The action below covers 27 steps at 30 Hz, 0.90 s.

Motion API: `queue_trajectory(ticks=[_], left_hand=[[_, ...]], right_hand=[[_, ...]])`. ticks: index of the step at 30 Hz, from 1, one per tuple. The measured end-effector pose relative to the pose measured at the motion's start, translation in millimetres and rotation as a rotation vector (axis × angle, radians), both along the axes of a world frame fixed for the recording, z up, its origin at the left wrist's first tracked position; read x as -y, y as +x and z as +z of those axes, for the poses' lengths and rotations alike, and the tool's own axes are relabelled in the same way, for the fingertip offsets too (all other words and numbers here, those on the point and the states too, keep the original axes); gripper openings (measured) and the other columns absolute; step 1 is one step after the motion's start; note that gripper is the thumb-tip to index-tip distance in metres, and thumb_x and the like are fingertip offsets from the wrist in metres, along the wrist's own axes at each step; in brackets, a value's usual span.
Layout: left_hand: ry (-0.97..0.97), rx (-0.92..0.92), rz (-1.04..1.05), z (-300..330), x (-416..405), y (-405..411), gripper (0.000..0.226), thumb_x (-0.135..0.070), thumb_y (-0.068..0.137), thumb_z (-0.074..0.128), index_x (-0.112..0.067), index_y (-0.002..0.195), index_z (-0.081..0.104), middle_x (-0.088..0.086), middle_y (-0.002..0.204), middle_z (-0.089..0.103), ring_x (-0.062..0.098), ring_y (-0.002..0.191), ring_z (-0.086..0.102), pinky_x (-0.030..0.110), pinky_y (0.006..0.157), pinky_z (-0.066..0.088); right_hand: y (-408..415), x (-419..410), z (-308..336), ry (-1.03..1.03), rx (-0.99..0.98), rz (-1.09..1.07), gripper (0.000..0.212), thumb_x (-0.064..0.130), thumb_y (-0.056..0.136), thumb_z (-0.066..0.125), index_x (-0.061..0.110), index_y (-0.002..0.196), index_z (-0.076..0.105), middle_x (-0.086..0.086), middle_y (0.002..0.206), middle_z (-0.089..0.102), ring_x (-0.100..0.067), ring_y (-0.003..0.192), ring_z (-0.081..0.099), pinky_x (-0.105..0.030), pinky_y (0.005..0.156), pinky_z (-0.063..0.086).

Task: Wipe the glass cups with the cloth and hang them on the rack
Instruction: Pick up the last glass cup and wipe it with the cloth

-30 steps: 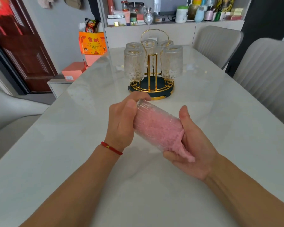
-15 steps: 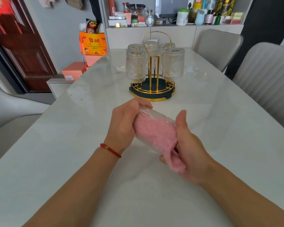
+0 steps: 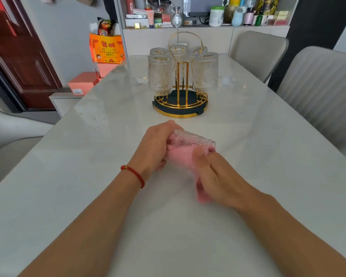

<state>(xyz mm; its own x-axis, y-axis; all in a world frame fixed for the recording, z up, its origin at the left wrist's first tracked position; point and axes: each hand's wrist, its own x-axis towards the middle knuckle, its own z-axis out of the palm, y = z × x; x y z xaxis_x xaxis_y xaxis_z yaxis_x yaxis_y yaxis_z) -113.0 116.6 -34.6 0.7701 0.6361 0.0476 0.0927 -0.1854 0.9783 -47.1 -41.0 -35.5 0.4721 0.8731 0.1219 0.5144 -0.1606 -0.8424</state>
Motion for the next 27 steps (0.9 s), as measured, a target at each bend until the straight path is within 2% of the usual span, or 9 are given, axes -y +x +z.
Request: queue_trajectory(ticks=[3, 6, 9, 13, 16, 18, 21, 25, 27], left_hand=[[0.132, 0.2, 0.112, -1, 2, -1, 0.036, -0.026, 0.101, 0.043, -0.008, 0.086, 0.07, -0.011, 0.056, 0.055, 0.003, 0.047, 0.045, 0.012, 0.04, 0.031], [0.389, 0.407, 0.074, -5, -4, -6, 0.039, -0.037, 0.093, 0.041, -0.013, 0.087, 0.07, 0.006, 0.084, 0.068, 0.019, 0.075, 0.059, 0.024, 0.06, 0.046], [0.631, 0.499, 0.026, -7, -8, -7, 0.041, -0.032, 0.096, 0.035, -0.011, 0.1, 0.07, 0.007, 0.093, 0.069, 0.022, 0.084, 0.062, 0.033, 0.07, 0.047], [0.286, 0.247, -0.109, -3, -5, -7, 0.039, -0.038, 0.092, 0.036, -0.021, 0.103, 0.069, 0.002, 0.083, 0.061, 0.015, 0.065, 0.056, 0.026, 0.05, 0.042], [-0.141, -0.059, -0.07, -1, -3, -8, 0.04, -0.05, 0.094, 0.044, -0.02, 0.096, 0.071, 0.011, 0.064, 0.046, 0.019, 0.043, 0.033, 0.02, 0.045, 0.024], [-0.155, -0.048, 0.032, 1, 3, -6, 0.038, -0.042, 0.101, 0.043, -0.021, 0.088, 0.072, 0.01, 0.065, 0.049, 0.019, 0.045, 0.034, 0.019, 0.045, 0.024], [-0.021, 0.199, 0.114, 5, 12, -3, 0.038, -0.019, 0.104, 0.04, -0.011, 0.083, 0.071, -0.001, 0.061, 0.057, 0.009, 0.046, 0.047, 0.017, 0.038, 0.032], [0.384, 0.505, 0.034, 1, -1, -8, 0.039, -0.026, 0.097, 0.04, -0.005, 0.092, 0.072, 0.01, 0.092, 0.072, 0.015, 0.084, 0.064, 0.027, 0.069, 0.051], [0.523, 0.542, 0.032, -2, -6, -8, 0.041, -0.029, 0.096, 0.037, -0.008, 0.098, 0.072, 0.016, 0.093, 0.071, 0.026, 0.084, 0.064, 0.037, 0.067, 0.05]], right_hand=[[-2, -7, 2, 0.016, -0.507, -0.169, 0.084, 0.076, 0.089, 0.009, 0.012, 0.071, 0.06, 0.003, 0.042, 0.046, -0.006, 0.04, 0.049, -0.011, 0.045, 0.04], [-4, -9, 7, 0.117, -1.082, -0.07, 0.08, 0.082, 0.081, 0.025, 0.007, 0.083, 0.052, -0.004, 0.045, 0.037, -0.011, 0.028, 0.031, -0.017, 0.036, 0.018], [2, -11, 5, 0.229, -1.331, 0.069, 0.085, 0.08, 0.088, 0.027, 0.004, 0.106, 0.061, -0.008, 0.061, 0.042, -0.01, 0.027, 0.017, -0.012, 0.031, 0.019], [12, 1, 14, 0.021, -0.649, 0.015, 0.091, 0.076, 0.092, 0.008, 0.004, 0.095, 0.064, -0.009, 0.041, 0.047, -0.019, 0.03, 0.049, -0.024, 0.041, 0.046], [4, 5, 8, -0.023, 0.067, 0.05, 0.109, 0.089, 0.08, -0.003, 0.006, 0.051, 0.06, -0.003, 0.038, 0.055, -0.005, 0.044, 0.061, -0.014, 0.059, 0.044], [3, 4, 0, -0.015, 0.083, 0.031, 0.104, 0.092, 0.075, -0.002, 0.007, 0.047, 0.051, 0.002, 0.04, 0.052, -0.003, 0.046, 0.057, -0.009, 0.058, 0.041], [5, -4, 2, -0.033, -0.401, -0.086, 0.1, 0.084, 0.082, 0.008, 0.001, 0.07, 0.061, 0.0, 0.046, 0.057, -0.008, 0.047, 0.06, -0.022, 0.057, 0.051], [0, -4, 8, 0.188, -1.188, 0.064, 0.086, 0.073, 0.094, 0.024, -0.006, 0.104, 0.056, -0.002, 0.051, 0.054, -0.008, 0.027, 0.037, -0.017, 0.035, 0.016], [-2, -6, 9, 0.278, -1.398, 0.115, 0.084, 0.07, 0.097, 0.024, -0.003, 0.115, 0.062, -0.008, 0.069, 0.068, -0.007, 0.023, 0.036, -0.016, 0.031, 0.012]])
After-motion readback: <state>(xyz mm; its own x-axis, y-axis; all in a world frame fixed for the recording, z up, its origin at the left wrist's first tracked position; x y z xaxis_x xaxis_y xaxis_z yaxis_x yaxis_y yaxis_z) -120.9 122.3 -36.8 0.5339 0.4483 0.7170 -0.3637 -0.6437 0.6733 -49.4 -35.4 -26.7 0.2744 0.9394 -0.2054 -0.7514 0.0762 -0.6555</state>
